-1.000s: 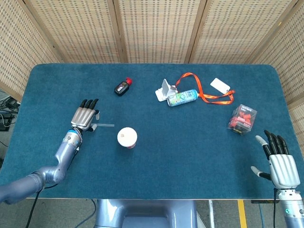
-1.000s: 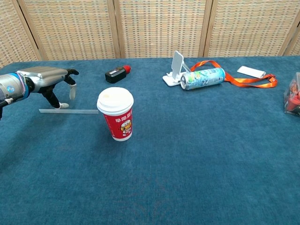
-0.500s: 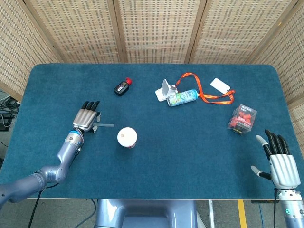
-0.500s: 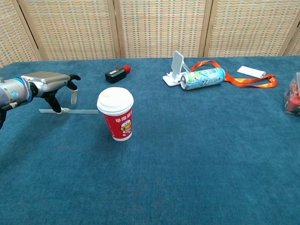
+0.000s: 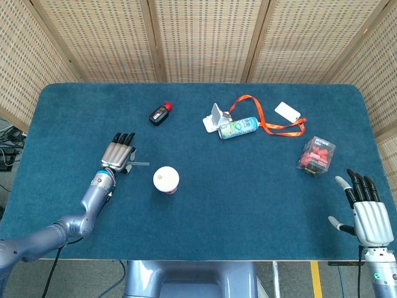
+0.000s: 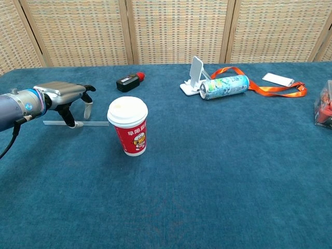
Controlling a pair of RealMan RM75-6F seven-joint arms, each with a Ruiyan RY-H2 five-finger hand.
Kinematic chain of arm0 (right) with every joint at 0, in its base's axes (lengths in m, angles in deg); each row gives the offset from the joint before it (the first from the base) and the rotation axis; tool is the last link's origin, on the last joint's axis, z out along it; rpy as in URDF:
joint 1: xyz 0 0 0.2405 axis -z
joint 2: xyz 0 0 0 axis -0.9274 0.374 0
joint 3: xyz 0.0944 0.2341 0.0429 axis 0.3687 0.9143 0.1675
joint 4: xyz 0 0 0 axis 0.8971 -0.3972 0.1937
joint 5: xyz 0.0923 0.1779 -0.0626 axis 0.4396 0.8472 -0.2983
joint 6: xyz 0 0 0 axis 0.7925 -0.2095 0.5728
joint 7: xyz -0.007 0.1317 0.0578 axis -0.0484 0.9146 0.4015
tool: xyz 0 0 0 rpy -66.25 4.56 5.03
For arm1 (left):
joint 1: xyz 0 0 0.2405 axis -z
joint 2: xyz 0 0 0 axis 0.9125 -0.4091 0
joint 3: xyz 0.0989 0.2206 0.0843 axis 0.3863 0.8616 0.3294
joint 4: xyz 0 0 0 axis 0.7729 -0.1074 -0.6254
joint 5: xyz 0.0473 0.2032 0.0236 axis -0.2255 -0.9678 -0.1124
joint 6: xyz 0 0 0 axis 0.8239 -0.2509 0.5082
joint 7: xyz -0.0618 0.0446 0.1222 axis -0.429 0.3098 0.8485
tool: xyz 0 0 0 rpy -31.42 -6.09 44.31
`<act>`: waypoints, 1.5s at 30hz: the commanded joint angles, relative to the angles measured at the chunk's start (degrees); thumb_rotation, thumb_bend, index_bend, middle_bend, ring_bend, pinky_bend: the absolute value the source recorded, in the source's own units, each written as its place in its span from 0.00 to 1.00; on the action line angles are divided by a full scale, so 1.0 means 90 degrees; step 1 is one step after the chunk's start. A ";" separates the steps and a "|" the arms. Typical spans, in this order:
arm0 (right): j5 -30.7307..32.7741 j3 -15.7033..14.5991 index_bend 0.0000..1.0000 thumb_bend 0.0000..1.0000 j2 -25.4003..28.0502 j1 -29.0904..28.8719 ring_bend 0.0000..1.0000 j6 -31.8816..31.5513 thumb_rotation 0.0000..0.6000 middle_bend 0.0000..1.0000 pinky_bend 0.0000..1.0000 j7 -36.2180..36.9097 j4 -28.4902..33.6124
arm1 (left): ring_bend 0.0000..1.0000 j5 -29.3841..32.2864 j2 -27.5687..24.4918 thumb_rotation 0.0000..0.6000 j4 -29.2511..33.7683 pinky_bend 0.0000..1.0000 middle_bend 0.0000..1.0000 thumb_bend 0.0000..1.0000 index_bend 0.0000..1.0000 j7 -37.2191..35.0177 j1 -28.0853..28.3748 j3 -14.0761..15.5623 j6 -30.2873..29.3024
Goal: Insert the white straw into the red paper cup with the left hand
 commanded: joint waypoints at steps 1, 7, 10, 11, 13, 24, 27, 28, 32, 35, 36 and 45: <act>0.0004 0.0003 0.18 0.06 -0.0001 -0.0001 0.00 -0.0002 1.00 0.00 0.00 0.0007 -0.0002 | 0.00 0.0036 0.0028 1.00 -0.0042 0.00 0.00 0.34 0.53 0.0023 0.0023 0.0015 0.0023; 0.0000 -0.0002 0.18 0.06 -0.0003 -0.0007 0.00 0.0009 1.00 0.00 0.00 0.0004 0.0000 | 0.00 0.0093 0.0099 1.00 -0.0195 0.00 0.00 0.34 0.53 0.0021 0.0051 0.0052 0.0096; -0.0009 -0.0006 0.18 0.06 -0.0007 -0.0010 0.00 0.0009 1.00 0.00 0.00 -0.0001 0.0002 | 0.00 0.0102 0.0150 1.00 -0.0283 0.00 0.00 0.34 0.53 -0.0006 0.0069 0.0065 0.0140; -0.0009 -0.0007 0.18 0.06 -0.0007 -0.0011 0.00 0.0011 1.00 0.00 0.00 -0.0002 0.0005 | 0.00 0.0105 0.0168 1.00 -0.0309 0.00 0.00 0.34 0.53 -0.0014 0.0076 0.0069 0.0159; -0.0010 -0.0006 0.18 0.06 -0.0009 -0.0011 0.00 0.0007 1.00 0.00 0.00 -0.0005 0.0007 | 0.00 0.0105 0.0200 1.00 -0.0353 0.00 0.00 0.34 0.53 -0.0031 0.0089 0.0074 0.0186; -0.0045 -0.0001 0.18 0.06 -0.0026 -0.0009 0.00 -0.0049 1.00 0.00 0.00 0.0018 -0.0010 | 0.00 -0.0067 0.0255 1.00 -0.0382 0.00 0.00 0.44 0.64 -0.0216 0.0060 0.0058 -0.0009; -0.0055 -0.0001 0.18 0.06 -0.0019 -0.0006 0.00 -0.0066 1.00 0.00 0.00 0.0032 -0.0006 | 0.00 -0.0151 0.0170 1.00 -0.0226 0.00 0.00 0.44 0.65 -0.0350 0.0013 0.0004 -0.0160; -0.0059 0.0000 0.18 0.06 -0.0016 -0.0004 0.00 -0.0075 1.00 0.00 0.00 0.0038 -0.0002 | 0.00 -0.0178 0.0119 1.00 -0.0142 0.00 0.00 0.44 0.65 -0.0404 -0.0008 -0.0021 -0.0215; -0.0071 -0.0001 0.18 0.06 -0.0005 0.0003 0.00 -0.0098 1.00 0.00 0.00 0.0062 0.0006 | 0.00 -0.0252 -0.0052 1.00 0.0174 0.00 0.00 0.44 0.65 -0.0651 -0.0089 -0.0138 -0.0408; -0.0083 -0.0005 0.18 0.06 0.0002 0.0008 0.00 -0.0114 1.00 0.00 0.00 0.0091 0.0012 | 0.00 -0.0291 -0.0251 1.00 0.0622 0.00 0.00 0.44 0.65 -0.1122 -0.0215 -0.0359 -0.0627; -0.0092 -0.0010 0.18 0.06 0.0003 0.0008 0.00 -0.0114 1.00 0.00 0.00 0.0100 0.0015 | 0.00 -0.0316 -0.0357 1.00 0.0860 0.00 0.00 0.44 0.65 -0.1377 -0.0281 -0.0463 -0.0711; -0.0086 -0.0007 0.18 0.06 0.0035 0.0012 0.00 -0.0119 1.00 0.00 0.00 0.0207 0.0023 | 0.00 -0.0496 -0.1129 1.00 0.2289 0.00 0.00 0.44 0.65 -0.2560 -0.0569 -0.0983 -0.1011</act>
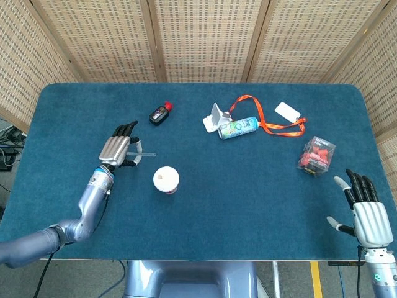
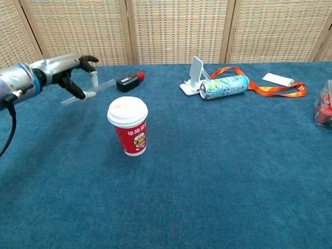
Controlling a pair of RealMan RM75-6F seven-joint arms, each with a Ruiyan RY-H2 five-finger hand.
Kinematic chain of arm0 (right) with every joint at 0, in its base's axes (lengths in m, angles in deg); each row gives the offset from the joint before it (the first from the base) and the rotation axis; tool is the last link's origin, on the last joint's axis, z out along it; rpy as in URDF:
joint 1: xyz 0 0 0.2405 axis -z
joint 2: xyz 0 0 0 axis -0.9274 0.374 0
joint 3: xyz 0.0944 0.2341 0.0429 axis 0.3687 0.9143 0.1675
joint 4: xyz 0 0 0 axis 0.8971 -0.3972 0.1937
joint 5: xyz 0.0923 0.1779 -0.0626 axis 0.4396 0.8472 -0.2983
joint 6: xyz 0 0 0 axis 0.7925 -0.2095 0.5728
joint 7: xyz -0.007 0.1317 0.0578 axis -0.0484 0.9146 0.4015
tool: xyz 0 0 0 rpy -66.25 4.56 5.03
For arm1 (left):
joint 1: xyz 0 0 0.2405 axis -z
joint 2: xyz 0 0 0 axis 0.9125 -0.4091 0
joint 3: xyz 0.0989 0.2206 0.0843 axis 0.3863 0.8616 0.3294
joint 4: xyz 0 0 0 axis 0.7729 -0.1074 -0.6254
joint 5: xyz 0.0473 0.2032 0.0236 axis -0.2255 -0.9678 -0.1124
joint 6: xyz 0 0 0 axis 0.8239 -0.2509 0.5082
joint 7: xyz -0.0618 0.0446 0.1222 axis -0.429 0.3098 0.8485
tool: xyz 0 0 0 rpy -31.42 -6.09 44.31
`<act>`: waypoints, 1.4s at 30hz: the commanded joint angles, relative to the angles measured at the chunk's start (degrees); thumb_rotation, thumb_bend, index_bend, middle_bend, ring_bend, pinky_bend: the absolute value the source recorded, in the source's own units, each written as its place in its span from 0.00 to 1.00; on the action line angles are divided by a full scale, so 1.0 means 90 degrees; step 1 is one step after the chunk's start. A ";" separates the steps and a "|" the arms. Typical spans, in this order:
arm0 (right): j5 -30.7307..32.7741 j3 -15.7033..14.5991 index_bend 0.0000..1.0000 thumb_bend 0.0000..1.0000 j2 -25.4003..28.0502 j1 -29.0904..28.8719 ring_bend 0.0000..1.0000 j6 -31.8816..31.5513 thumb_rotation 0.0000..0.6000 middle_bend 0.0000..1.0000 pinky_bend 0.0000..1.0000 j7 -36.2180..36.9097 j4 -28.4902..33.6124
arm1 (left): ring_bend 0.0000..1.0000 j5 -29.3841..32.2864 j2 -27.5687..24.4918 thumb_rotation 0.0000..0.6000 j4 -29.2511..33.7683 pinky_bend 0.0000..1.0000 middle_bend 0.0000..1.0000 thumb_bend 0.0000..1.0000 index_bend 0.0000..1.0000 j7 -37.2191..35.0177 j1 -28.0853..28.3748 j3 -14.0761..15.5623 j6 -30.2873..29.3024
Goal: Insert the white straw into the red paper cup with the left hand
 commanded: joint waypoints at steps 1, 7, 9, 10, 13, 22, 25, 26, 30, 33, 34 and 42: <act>0.0025 0.0013 0.18 0.06 0.0018 0.0007 0.00 -0.0005 1.00 0.00 0.00 0.0044 0.0001 | 0.00 -0.0101 -0.0514 1.00 0.0714 0.00 0.00 0.44 0.65 -0.0515 -0.0166 -0.0303 -0.0137; 0.0050 0.0026 0.19 0.06 0.0040 0.0011 0.00 -0.0002 1.00 0.00 0.00 0.0129 -0.0003 | 0.00 -0.0164 -0.1063 1.00 0.1481 0.00 0.00 0.44 0.65 -0.0822 -0.0231 -0.0520 -0.0161; 0.0051 0.0026 0.19 0.06 0.0044 0.0009 0.00 0.0003 1.00 0.00 0.00 0.0158 -0.0005 | 0.00 -0.0159 -0.1261 1.00 0.1847 0.00 0.00 0.44 0.65 -0.1032 -0.0260 -0.0639 -0.0166; 0.0058 0.0023 0.19 0.06 0.0046 0.0007 0.00 0.0017 1.00 0.00 0.00 0.0203 -0.0002 | 0.00 -0.0184 -0.1343 1.00 0.2287 0.00 0.00 0.44 0.65 -0.1481 -0.0318 -0.0849 -0.0222; 0.0053 0.0020 0.19 0.06 0.0052 0.0003 0.00 0.0027 1.00 0.00 0.00 0.0247 -0.0007 | 0.00 -0.0224 -0.1457 1.00 0.2644 0.00 0.00 0.44 0.65 -0.1906 -0.0389 -0.0950 -0.0194; 0.0073 0.0021 0.19 0.06 0.0074 0.0002 0.00 0.0048 1.00 0.00 0.00 0.0412 -0.0023 | 0.00 -0.0489 -0.1371 1.00 0.3540 0.00 0.00 0.44 0.66 -0.2645 -0.0255 -0.1043 -0.0160; 0.0079 0.0019 0.19 0.06 0.0076 -0.0003 0.00 0.0067 1.00 0.00 0.00 0.0468 -0.0036 | 0.00 -0.0513 -0.1186 1.00 0.3710 0.00 0.00 0.44 0.67 -0.2715 -0.0184 -0.0993 -0.0247; 0.0083 0.0019 0.19 0.06 0.0076 -0.0002 0.00 0.0069 1.00 0.00 0.00 0.0486 -0.0042 | 0.00 -0.0494 -0.1158 1.00 0.3731 0.00 0.00 0.44 0.67 -0.2709 -0.0165 -0.0970 -0.0252; 0.0104 0.0023 0.19 0.06 0.0087 -0.0002 0.00 0.0087 1.00 0.00 0.00 0.0575 -0.0072 | 0.00 -0.0417 -0.1069 1.00 0.3727 0.00 0.00 0.44 0.68 -0.2601 -0.0085 -0.0865 -0.0280; 0.0111 0.0027 0.19 0.06 0.0086 -0.0007 0.00 0.0097 1.00 0.00 0.00 0.0606 -0.0100 | 0.00 -0.0357 -0.1035 1.00 0.3736 0.00 0.00 0.44 0.68 -0.2668 -0.0104 -0.0815 -0.0317; 0.0118 0.0029 0.19 0.06 0.0082 -0.0009 0.00 0.0103 1.00 0.00 0.00 0.0610 -0.0110 | 0.00 -0.0338 -0.1028 1.00 0.3745 0.00 0.00 0.44 0.69 -0.2720 -0.0130 -0.0785 -0.0332; 0.0076 0.0010 0.19 0.06 0.0067 -0.0016 0.00 0.0097 1.00 0.00 0.00 0.0589 -0.0108 | 0.00 -0.0531 -0.1063 1.00 0.3727 0.00 0.00 0.44 0.69 -0.2985 -0.0362 -0.0496 -0.0448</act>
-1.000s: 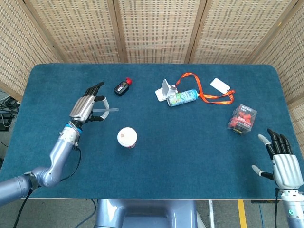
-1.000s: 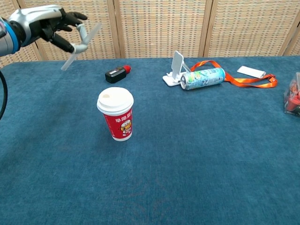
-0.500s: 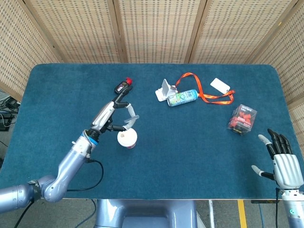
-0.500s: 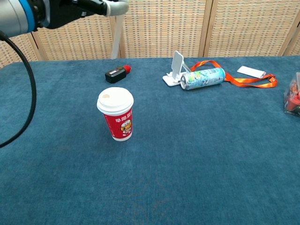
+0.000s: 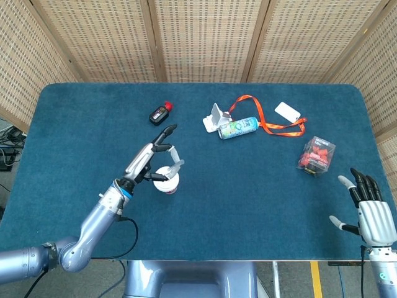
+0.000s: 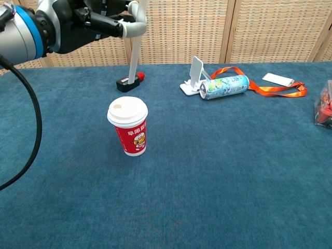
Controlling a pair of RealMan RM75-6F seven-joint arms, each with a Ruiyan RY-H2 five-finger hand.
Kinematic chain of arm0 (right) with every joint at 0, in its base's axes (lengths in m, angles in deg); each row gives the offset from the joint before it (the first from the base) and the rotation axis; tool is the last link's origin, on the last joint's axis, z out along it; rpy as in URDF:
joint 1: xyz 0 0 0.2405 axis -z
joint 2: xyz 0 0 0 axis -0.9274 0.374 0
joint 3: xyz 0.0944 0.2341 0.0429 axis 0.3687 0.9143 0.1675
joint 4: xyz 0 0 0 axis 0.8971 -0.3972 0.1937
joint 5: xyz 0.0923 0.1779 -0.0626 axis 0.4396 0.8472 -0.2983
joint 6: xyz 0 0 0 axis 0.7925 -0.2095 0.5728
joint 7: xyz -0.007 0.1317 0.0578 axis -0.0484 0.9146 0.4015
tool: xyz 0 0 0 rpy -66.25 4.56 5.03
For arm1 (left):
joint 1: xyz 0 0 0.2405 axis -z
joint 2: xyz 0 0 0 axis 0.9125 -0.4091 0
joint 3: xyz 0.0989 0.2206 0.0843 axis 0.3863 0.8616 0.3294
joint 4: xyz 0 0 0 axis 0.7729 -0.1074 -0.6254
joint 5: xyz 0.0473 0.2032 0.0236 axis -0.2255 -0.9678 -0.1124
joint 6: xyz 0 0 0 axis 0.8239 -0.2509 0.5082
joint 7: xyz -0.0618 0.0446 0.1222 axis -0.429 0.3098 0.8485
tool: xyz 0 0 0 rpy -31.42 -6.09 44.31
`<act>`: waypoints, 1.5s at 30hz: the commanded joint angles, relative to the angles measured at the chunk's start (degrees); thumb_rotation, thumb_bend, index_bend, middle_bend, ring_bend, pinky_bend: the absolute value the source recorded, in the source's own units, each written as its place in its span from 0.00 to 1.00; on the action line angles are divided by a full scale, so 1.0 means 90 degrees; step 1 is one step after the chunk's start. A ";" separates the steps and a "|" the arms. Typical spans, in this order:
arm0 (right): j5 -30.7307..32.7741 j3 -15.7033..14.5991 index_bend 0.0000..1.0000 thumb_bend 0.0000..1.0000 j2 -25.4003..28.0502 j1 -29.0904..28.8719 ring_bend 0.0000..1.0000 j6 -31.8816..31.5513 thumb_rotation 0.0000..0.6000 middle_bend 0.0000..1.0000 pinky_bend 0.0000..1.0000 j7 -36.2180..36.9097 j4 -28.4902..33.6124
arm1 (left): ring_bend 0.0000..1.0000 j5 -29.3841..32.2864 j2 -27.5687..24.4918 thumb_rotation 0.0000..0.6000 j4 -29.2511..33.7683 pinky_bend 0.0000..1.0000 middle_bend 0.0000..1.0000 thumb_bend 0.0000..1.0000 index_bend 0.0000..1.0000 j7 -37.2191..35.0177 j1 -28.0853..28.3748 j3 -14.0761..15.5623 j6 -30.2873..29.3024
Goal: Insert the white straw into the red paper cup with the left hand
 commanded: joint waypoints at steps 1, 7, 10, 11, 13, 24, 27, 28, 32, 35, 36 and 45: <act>-0.0027 -0.0007 0.19 0.06 0.0000 0.0001 0.00 -0.0022 1.00 0.00 0.00 -0.0021 0.0016 | 0.00 -0.0123 -0.0028 1.00 -0.0007 0.00 0.00 0.44 0.69 -0.0174 -0.0117 0.0128 -0.0029; -0.0055 -0.0021 0.19 0.06 -0.0006 0.0003 0.00 -0.0037 1.00 0.00 0.00 -0.0056 0.0033 | 0.00 -0.0428 -0.0040 1.00 -0.0123 0.00 0.00 0.44 0.69 -0.0579 -0.0322 0.0305 -0.0109; -0.0079 -0.0030 0.19 0.06 -0.0011 0.0000 0.00 -0.0045 1.00 0.00 0.00 -0.0090 0.0044 | 0.00 -0.0555 -0.0044 1.00 -0.0243 0.00 0.00 0.44 0.69 -0.0923 -0.0402 0.0358 -0.0069; -0.0083 -0.0030 0.19 0.06 -0.0012 -0.0001 0.00 -0.0049 1.00 0.00 0.00 -0.0096 0.0048 | 0.00 -0.0594 -0.0036 1.00 -0.0299 0.00 0.00 0.44 0.70 -0.0978 -0.0424 0.0380 -0.0079; -0.0083 -0.0030 0.19 0.06 -0.0014 0.0000 0.00 -0.0052 1.00 0.00 0.00 -0.0104 0.0050 | 0.00 -0.0653 -0.0024 1.00 -0.0381 0.00 0.00 0.44 0.70 -0.1073 -0.0447 0.0411 -0.0078; -0.0069 -0.0031 0.19 0.06 -0.0035 -0.0010 0.00 -0.0030 1.00 0.00 0.00 -0.0127 0.0027 | 0.00 -0.0780 0.0107 1.00 -0.0716 0.00 0.00 0.44 0.71 -0.1384 -0.0429 0.0469 -0.0001; -0.0063 -0.0029 0.19 0.06 -0.0038 -0.0013 0.00 -0.0022 1.00 0.00 0.00 -0.0130 0.0025 | 0.00 -0.0816 0.0122 1.00 -0.0739 0.00 0.00 0.44 0.71 -0.1423 -0.0420 0.0464 -0.0005; -0.0062 -0.0029 0.19 0.06 -0.0038 -0.0013 0.00 -0.0021 1.00 0.00 0.00 -0.0128 0.0026 | 0.00 -0.0826 0.0124 1.00 -0.0741 0.00 0.00 0.44 0.71 -0.1427 -0.0418 0.0463 -0.0007; -0.0073 -0.0035 0.19 0.06 -0.0044 -0.0016 0.00 -0.0020 1.00 0.00 0.00 -0.0140 0.0025 | 0.00 -0.0882 0.0109 1.00 -0.0743 0.00 0.00 0.44 0.71 -0.1455 -0.0390 0.0459 0.0017; -0.0077 -0.0038 0.19 0.06 -0.0044 -0.0015 0.00 -0.0026 1.00 0.00 0.00 -0.0142 0.0030 | 0.00 -0.0884 0.0114 1.00 -0.0735 0.00 0.00 0.44 0.71 -0.1478 -0.0385 0.0461 0.0020; -0.0081 -0.0038 0.19 0.06 -0.0043 -0.0014 0.00 -0.0030 1.00 0.00 0.00 -0.0141 0.0032 | 0.00 -0.0886 0.0118 1.00 -0.0735 0.00 0.00 0.44 0.71 -0.1482 -0.0383 0.0465 0.0020; -0.0087 -0.0050 0.19 0.06 -0.0055 -0.0023 0.00 -0.0011 1.00 0.00 0.00 -0.0126 0.0017 | 0.00 -0.0874 0.0200 1.00 -0.0875 0.00 0.00 0.44 0.72 -0.1496 -0.0381 0.0541 0.0037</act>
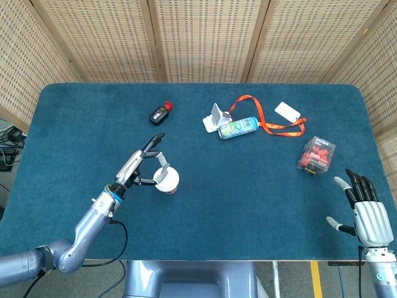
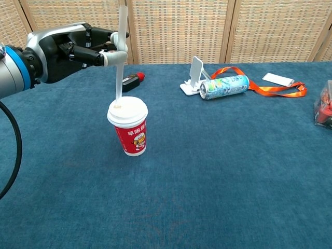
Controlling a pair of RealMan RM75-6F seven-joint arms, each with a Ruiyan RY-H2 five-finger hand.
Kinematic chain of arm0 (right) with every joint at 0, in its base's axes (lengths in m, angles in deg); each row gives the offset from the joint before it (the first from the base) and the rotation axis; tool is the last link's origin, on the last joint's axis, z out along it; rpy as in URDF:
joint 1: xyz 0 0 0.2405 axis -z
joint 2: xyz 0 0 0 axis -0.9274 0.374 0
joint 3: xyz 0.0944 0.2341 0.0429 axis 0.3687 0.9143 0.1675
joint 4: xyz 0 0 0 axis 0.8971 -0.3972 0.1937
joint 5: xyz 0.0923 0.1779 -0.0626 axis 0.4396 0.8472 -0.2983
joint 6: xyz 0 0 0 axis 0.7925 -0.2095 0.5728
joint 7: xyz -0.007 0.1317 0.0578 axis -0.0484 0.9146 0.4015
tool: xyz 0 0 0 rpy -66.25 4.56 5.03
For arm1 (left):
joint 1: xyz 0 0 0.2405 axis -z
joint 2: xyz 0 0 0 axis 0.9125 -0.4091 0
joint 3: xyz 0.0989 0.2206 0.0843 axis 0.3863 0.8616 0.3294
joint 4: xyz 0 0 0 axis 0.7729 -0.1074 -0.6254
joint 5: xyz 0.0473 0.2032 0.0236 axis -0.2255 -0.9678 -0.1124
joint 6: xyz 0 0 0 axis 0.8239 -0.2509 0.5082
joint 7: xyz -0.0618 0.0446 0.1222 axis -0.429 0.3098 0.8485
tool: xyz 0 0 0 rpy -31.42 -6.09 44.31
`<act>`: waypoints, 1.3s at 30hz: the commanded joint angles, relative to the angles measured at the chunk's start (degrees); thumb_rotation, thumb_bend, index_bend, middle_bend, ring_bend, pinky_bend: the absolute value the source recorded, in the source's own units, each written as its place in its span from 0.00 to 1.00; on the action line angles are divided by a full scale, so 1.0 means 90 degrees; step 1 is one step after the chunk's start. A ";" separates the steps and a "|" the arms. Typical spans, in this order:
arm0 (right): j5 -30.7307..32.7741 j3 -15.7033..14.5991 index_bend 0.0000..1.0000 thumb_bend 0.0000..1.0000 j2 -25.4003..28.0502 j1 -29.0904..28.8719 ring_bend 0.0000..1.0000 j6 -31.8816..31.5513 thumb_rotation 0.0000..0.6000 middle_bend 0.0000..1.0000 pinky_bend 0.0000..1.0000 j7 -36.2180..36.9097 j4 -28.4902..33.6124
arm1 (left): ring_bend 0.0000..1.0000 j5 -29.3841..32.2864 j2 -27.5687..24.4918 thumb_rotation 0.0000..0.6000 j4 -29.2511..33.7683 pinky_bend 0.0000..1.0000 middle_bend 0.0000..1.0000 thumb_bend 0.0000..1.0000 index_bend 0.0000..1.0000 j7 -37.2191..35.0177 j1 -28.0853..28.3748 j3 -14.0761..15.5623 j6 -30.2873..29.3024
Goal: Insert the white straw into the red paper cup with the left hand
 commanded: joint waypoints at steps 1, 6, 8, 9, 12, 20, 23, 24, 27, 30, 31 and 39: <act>-0.0006 -0.0005 0.19 0.06 -0.0006 -0.0002 0.00 0.0002 1.00 0.00 0.00 -0.0006 -0.0003 | 0.00 -0.0016 0.0026 1.00 -0.0048 0.00 0.00 0.44 0.72 -0.0030 0.0014 0.0004 0.0014; 0.0007 -0.0005 0.19 0.06 -0.0012 -0.0005 0.00 0.0015 1.00 0.00 0.00 -0.0024 -0.0003 | 0.00 -0.0101 0.0096 1.00 -0.0179 0.00 0.00 0.44 0.72 -0.0112 0.0050 0.0023 0.0044; 0.0016 -0.0003 0.19 0.06 -0.0015 -0.0007 0.00 0.0023 1.00 0.00 0.00 -0.0024 -0.0011 | 0.00 -0.0143 0.0130 1.00 -0.0242 0.00 0.00 0.44 0.72 -0.0155 0.0066 0.0040 0.0064; 0.0018 -0.0003 0.19 0.06 -0.0018 -0.0008 0.00 0.0026 1.00 0.00 0.00 -0.0024 -0.0014 | 0.00 -0.0164 0.0147 1.00 -0.0269 0.00 0.00 0.44 0.72 -0.0174 0.0073 0.0046 0.0068; 0.0027 -0.0002 0.19 0.06 -0.0025 -0.0014 0.00 0.0042 1.00 0.00 0.00 -0.0026 -0.0030 | 0.00 -0.0240 0.0207 1.00 -0.0361 0.00 0.00 0.44 0.72 -0.0261 0.0084 0.0080 0.0075; 0.0044 -0.0002 0.19 0.06 -0.0043 -0.0021 0.00 0.0066 1.00 0.00 0.00 -0.0035 -0.0053 | 0.00 -0.0488 0.0330 1.00 -0.0572 0.00 0.00 0.44 0.72 -0.0560 0.0037 0.0204 -0.0003; 0.0043 -0.0006 0.19 0.06 -0.0053 -0.0023 0.00 0.0071 1.00 0.00 0.00 -0.0051 -0.0056 | 0.00 -0.0564 0.0363 1.00 -0.0637 0.00 0.00 0.44 0.72 -0.0678 -0.0002 0.0252 -0.0056; 0.0040 -0.0007 0.19 0.06 -0.0056 -0.0024 0.00 0.0070 1.00 0.00 0.00 -0.0056 -0.0056 | 0.00 -0.0583 0.0373 1.00 -0.0660 0.00 0.00 0.44 0.72 -0.0712 -0.0013 0.0265 -0.0072; 0.0027 -0.0015 0.19 0.06 -0.0067 -0.0027 0.00 0.0069 1.00 0.00 0.00 -0.0078 -0.0058 | 0.00 -0.0624 0.0405 1.00 -0.0749 0.00 0.00 0.44 0.72 -0.0817 -0.0050 0.0318 -0.0099; 0.0022 -0.0016 0.19 0.06 -0.0075 -0.0027 0.00 0.0064 1.00 0.00 0.00 -0.0088 -0.0058 | 0.00 -0.0673 0.0428 1.00 -0.0835 0.00 0.00 0.44 0.72 -0.0914 -0.0073 0.0356 -0.0120; 0.0021 -0.0016 0.19 0.06 -0.0077 -0.0027 0.00 0.0062 1.00 0.00 0.00 -0.0090 -0.0060 | 0.00 -0.0706 0.0433 1.00 -0.0862 0.00 0.00 0.44 0.72 -0.0962 -0.0077 0.0371 -0.0126; 0.0011 -0.0021 0.19 0.06 -0.0086 -0.0028 0.00 0.0056 1.00 0.00 0.00 -0.0099 -0.0063 | 0.00 -0.0937 0.0502 1.00 -0.1134 0.00 0.00 0.44 0.72 -0.1166 -0.0068 0.0505 -0.0140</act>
